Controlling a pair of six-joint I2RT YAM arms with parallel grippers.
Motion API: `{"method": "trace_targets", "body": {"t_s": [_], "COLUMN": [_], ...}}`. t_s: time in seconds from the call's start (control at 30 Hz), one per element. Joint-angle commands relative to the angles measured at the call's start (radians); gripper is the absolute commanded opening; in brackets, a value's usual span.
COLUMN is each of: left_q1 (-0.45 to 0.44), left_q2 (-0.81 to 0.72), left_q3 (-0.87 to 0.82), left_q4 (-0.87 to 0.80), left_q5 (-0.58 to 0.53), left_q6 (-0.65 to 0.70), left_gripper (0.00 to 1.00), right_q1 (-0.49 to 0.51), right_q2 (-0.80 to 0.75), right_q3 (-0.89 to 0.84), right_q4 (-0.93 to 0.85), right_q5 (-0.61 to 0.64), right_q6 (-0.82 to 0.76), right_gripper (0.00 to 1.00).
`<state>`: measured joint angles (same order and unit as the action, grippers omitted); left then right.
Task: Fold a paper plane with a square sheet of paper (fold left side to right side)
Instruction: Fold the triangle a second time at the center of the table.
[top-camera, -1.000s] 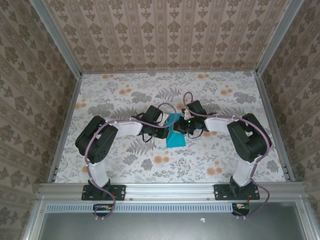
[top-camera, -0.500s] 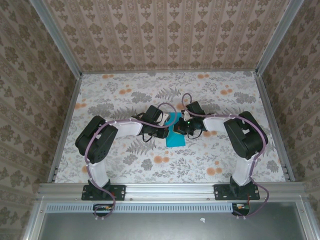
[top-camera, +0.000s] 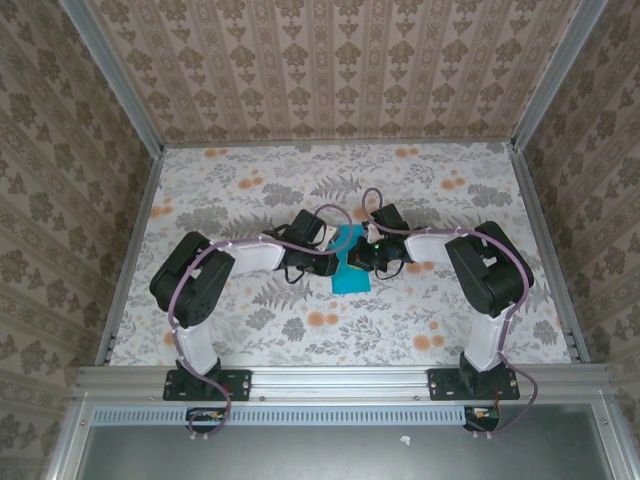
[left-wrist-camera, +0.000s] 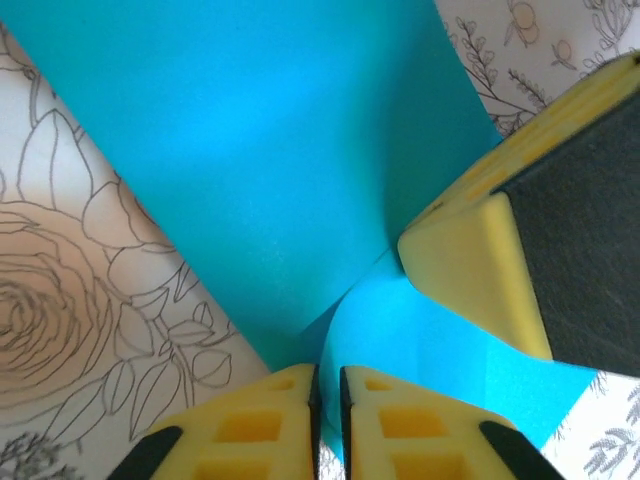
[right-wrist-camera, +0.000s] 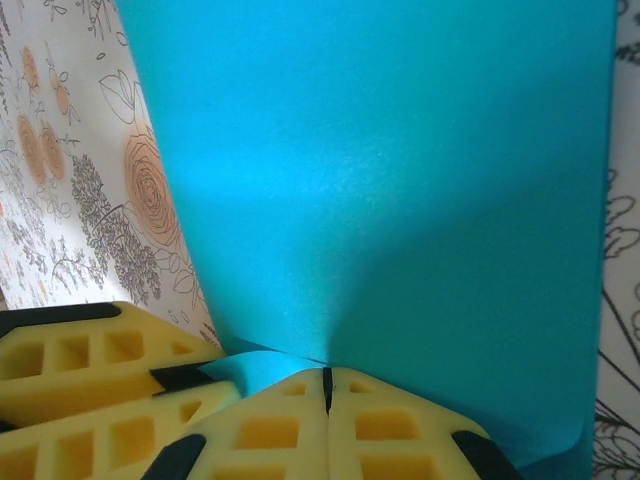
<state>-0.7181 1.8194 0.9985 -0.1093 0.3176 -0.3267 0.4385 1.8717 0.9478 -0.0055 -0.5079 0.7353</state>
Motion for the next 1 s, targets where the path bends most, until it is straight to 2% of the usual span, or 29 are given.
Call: {"method": "trace_targets", "body": {"t_s": [0.0,0.03,0.17,0.4,0.5,0.7,0.97], "left_q1": [0.019,0.027,0.043,0.036,0.020,-0.021,-0.027], "left_q2": [-0.105,-0.129,-0.216,-0.239,-0.211,-0.097,-0.023], "left_q3": [0.016,0.008,-0.036,-0.130,-0.141,-0.099,-0.067], "left_q4": [-0.045,-0.049,-0.061,0.100,0.158,0.169,0.113], "left_q5": [0.013,0.014,0.061,0.365,0.433,0.453,0.369], "left_q6": [-0.033,-0.043,-0.071,-0.209,-0.248,-0.257,-0.224], "left_gripper": [0.24,0.29,0.28,0.19,0.18,0.17,0.17], "right_q1": [-0.003,-0.003,-0.003,-0.004,-0.004,-0.003,-0.003], "right_q2": [0.020,0.020,0.018,0.017,0.016,0.017,0.013], "right_q3": [-0.034,-0.034,-0.030,-0.027,-0.026,-0.022,-0.020], "right_q4": [-0.057,-0.058,-0.057,-0.065,-0.067,-0.076,-0.090], "right_q5": [0.049,0.049,0.044,0.043,0.041,0.039,0.042], "right_q6": [-0.017,-0.018,-0.021,-0.028,-0.028,-0.033,-0.039], "right_gripper": [0.06,0.06,0.06,0.06,0.06,0.06,0.06]}}
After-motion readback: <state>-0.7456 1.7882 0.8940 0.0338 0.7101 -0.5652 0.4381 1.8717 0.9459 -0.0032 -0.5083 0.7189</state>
